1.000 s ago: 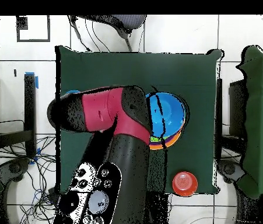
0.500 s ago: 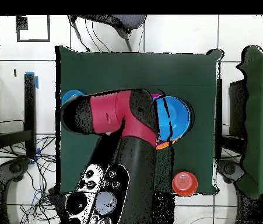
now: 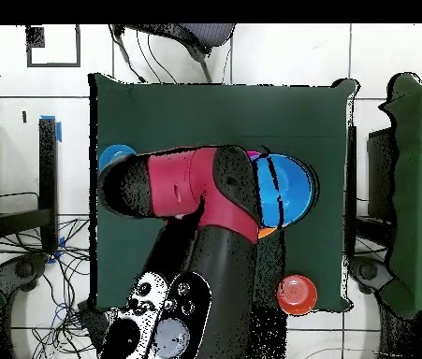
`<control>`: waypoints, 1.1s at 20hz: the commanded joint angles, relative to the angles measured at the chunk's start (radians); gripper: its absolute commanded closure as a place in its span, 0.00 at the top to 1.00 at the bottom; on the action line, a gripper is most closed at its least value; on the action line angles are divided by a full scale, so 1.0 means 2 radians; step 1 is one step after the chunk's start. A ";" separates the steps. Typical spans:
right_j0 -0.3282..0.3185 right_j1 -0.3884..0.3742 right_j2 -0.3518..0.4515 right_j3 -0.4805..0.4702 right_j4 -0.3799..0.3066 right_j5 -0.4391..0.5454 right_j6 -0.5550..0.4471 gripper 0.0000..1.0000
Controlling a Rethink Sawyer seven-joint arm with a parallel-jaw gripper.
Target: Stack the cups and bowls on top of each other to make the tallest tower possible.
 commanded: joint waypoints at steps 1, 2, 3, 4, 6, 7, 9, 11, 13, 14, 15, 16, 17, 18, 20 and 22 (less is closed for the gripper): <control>0.004 0.015 0.020 0.040 -0.043 -0.012 -0.018 0.00; 0.004 0.014 0.020 0.041 -0.042 -0.014 -0.019 0.00; 0.002 0.015 0.021 0.043 -0.040 -0.018 -0.017 0.00; 0.001 0.016 0.022 0.044 -0.039 -0.021 -0.018 0.00; -0.001 0.015 0.023 0.048 -0.037 -0.025 -0.017 0.00; -0.001 0.015 0.023 0.051 -0.036 -0.028 -0.015 0.00; -0.003 0.015 0.024 0.057 -0.033 -0.031 -0.014 0.00; -0.003 0.015 0.024 0.064 -0.032 -0.037 -0.008 0.00; -0.005 0.019 0.025 0.070 -0.033 -0.045 -0.005 0.00; -0.005 0.019 0.025 0.073 -0.032 -0.048 -0.002 0.00; -0.005 0.019 0.025 0.075 -0.032 -0.050 -0.002 0.00; -0.004 0.020 0.024 0.077 -0.032 -0.052 -0.001 0.00; -0.002 0.017 0.023 0.083 -0.033 -0.055 0.002 0.00; -0.002 0.017 0.023 0.084 -0.032 -0.056 0.001 0.00; -0.003 0.017 0.024 0.089 -0.031 -0.060 0.000 0.00; -0.002 0.017 0.023 0.092 -0.031 -0.064 0.003 0.00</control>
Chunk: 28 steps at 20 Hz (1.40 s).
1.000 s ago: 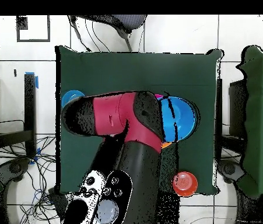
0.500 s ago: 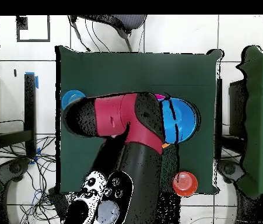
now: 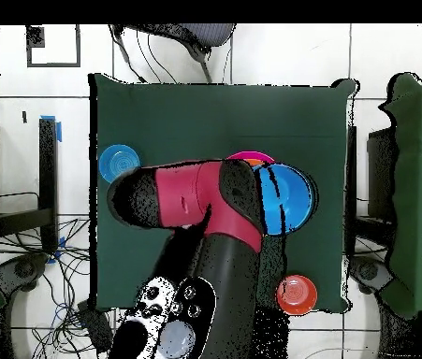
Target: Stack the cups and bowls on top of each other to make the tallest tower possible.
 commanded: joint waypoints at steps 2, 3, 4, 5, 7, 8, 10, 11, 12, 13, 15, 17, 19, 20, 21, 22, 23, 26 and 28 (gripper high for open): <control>-0.001 0.015 0.025 0.064 -0.032 -0.038 0.002 0.00; -0.001 0.015 0.024 0.065 -0.033 -0.040 0.002 0.00; -0.001 0.015 0.025 0.065 -0.033 -0.039 0.001 0.00; -0.001 0.015 0.024 0.065 -0.033 -0.041 0.001 0.00; -0.002 0.016 0.024 0.066 -0.034 -0.044 0.001 0.00; -0.002 0.017 0.024 0.066 -0.035 -0.044 0.002 0.00; -0.001 0.019 0.023 0.065 -0.036 -0.047 0.004 0.00; -0.002 0.020 0.023 0.065 -0.036 -0.049 0.005 0.00; -0.002 0.021 0.023 0.065 -0.037 -0.050 0.005 0.00; -0.001 0.020 0.022 0.067 -0.038 -0.052 0.007 0.00; -0.001 0.020 0.022 0.064 -0.038 -0.049 0.006 0.00; 0.000 0.023 0.020 0.062 -0.039 -0.051 0.010 0.00; 0.001 0.025 0.020 0.061 -0.039 -0.053 0.014 0.00; 0.001 0.026 0.019 0.061 -0.039 -0.054 0.016 0.00; 0.002 0.027 0.019 0.061 -0.039 -0.055 0.018 0.00; 0.004 0.029 0.018 0.060 -0.039 -0.056 0.021 0.00; 0.005 0.030 0.018 0.060 -0.039 -0.057 0.024 0.00; 0.010 0.035 0.017 0.059 -0.038 -0.059 0.032 0.00; 0.014 0.039 0.016 0.058 -0.037 -0.059 0.037 0.00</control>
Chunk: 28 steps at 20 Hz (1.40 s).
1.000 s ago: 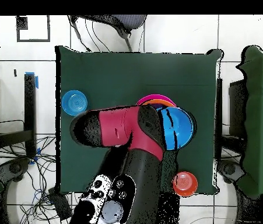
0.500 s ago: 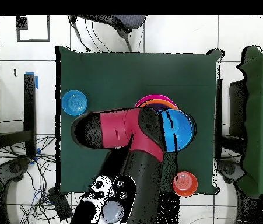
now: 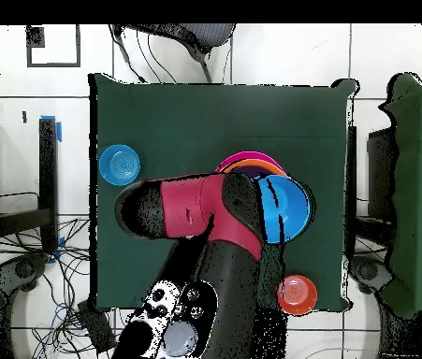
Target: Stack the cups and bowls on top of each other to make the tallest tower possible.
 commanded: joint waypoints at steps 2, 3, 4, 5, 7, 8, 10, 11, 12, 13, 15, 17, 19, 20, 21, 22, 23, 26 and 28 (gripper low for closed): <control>0.014 0.038 0.020 0.025 -0.034 -0.036 0.039 0.00; 0.015 0.040 0.020 0.024 -0.033 -0.036 0.040 0.00; 0.016 0.041 0.019 0.022 -0.032 -0.035 0.042 0.00; 0.018 0.043 0.018 0.021 -0.031 -0.035 0.044 0.00; 0.022 0.046 0.016 0.022 -0.029 -0.038 0.049 0.00; 0.024 0.047 0.014 0.025 -0.028 -0.041 0.052 0.00; 0.027 0.050 0.013 0.026 -0.025 -0.044 0.054 0.00; 0.028 0.051 0.012 0.026 -0.024 -0.045 0.055 0.00; 0.028 0.053 0.011 0.024 -0.023 -0.045 0.055 0.00; 0.029 0.054 0.009 0.023 -0.023 -0.045 0.055 0.00; 0.030 0.055 0.008 0.021 -0.022 -0.044 0.054 0.00; 0.031 0.056 0.007 0.020 -0.022 -0.044 0.053 0.00; 0.033 0.057 0.005 0.018 -0.021 -0.041 0.052 0.00; 0.033 0.058 0.004 0.017 -0.021 -0.041 0.049 0.00; 0.035 0.057 0.003 0.016 -0.020 -0.036 0.048 0.00; 0.037 0.056 0.002 0.016 -0.019 -0.032 0.047 0.00; 0.038 0.052 0.001 0.018 -0.019 -0.028 0.044 0.00; 0.039 0.045 0.000 0.010 -0.014 -0.006 0.030 0.00; 0.041 0.043 -0.002 0.011 -0.012 -0.004 0.029 0.00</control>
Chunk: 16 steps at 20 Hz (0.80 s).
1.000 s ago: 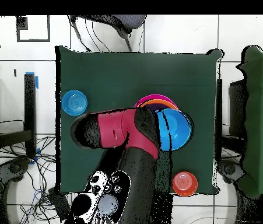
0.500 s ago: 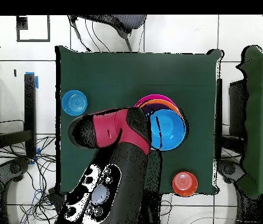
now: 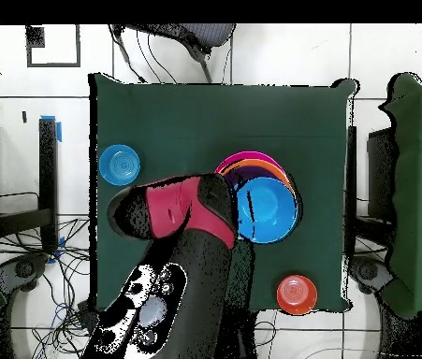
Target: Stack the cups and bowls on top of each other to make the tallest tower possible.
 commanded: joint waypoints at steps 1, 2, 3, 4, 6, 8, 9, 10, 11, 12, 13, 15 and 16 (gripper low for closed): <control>0.007 -0.003 0.017 0.011 -0.012 0.017 0.028 0.00; 0.008 -0.002 0.017 0.010 -0.011 0.017 0.028 0.00; 0.009 -0.001 0.016 0.010 -0.010 0.017 0.028 0.00; 0.007 0.001 0.017 0.006 -0.010 0.018 0.025 0.00; 0.006 0.003 0.017 0.004 -0.009 0.019 0.024 0.00; 0.007 0.001 0.015 0.002 -0.008 0.025 0.022 0.00; 0.009 -0.001 0.014 0.005 -0.008 0.025 0.022 0.00; 0.009 -0.004 0.013 0.008 -0.008 0.025 0.021 0.00; 0.010 -0.005 0.012 0.009 -0.007 0.025 0.022 0.00; 0.010 -0.005 0.012 0.010 -0.007 0.025 0.024 0.00; 0.011 -0.004 0.012 0.010 -0.006 0.026 0.024 0.00; 0.012 -0.002 0.012 0.009 -0.005 0.026 0.026 0.00; 0.012 -0.002 0.012 0.007 -0.005 0.028 0.027 0.00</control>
